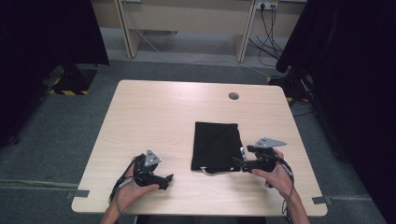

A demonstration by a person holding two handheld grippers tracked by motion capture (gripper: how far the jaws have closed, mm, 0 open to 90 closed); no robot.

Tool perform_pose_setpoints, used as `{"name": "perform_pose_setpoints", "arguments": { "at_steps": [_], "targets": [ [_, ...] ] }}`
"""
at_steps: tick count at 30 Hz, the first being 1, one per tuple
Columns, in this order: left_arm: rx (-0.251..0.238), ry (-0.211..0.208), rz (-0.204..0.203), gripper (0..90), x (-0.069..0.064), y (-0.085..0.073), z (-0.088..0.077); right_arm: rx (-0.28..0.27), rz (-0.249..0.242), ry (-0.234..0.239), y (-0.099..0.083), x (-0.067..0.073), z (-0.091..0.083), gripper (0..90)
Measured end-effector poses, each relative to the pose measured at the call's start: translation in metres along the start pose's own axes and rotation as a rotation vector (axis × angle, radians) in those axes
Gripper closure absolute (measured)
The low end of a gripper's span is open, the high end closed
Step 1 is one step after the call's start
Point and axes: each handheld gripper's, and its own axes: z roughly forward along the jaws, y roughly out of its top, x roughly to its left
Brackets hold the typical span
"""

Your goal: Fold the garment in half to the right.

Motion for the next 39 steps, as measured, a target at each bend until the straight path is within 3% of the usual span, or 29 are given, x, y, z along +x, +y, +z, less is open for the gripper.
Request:
{"name": "perform_pose_setpoints", "arguments": {
  "at_steps": [39],
  "targets": [
    [0.000, 0.000, 0.001, 0.0, 0.000, 0.000, 0.000, 0.080, -0.036, -0.021, -0.037, 0.013, -0.016, 16.0]
  ]
}}
